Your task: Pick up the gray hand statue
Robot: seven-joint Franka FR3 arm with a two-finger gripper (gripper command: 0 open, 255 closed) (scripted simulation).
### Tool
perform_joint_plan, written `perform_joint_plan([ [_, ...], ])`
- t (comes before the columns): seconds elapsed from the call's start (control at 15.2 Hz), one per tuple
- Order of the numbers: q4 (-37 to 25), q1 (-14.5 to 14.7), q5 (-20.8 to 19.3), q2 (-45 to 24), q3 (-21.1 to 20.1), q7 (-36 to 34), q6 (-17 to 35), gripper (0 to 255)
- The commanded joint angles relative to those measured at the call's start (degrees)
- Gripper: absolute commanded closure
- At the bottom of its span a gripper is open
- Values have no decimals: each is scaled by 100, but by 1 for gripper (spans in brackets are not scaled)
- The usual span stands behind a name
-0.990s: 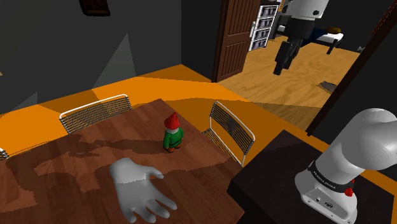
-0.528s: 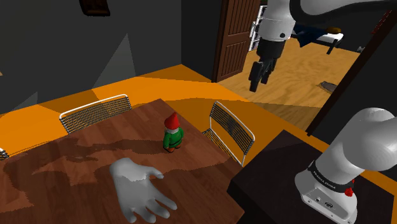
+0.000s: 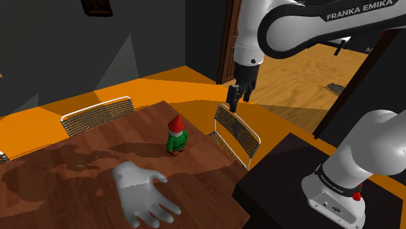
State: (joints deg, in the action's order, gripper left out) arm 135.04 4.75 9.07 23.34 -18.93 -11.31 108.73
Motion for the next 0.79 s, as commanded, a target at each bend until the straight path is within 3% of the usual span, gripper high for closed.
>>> perform_joint_plan([
  [0.0, -76, 21, -50, -364, -199, -219, 263, 0],
  [0.33, -462, 78, -375, -1411, -668, -879, 804, 0],
  [0.73, -1164, 272, -1123, -2830, -1012, -1808, 1242, 0],
])
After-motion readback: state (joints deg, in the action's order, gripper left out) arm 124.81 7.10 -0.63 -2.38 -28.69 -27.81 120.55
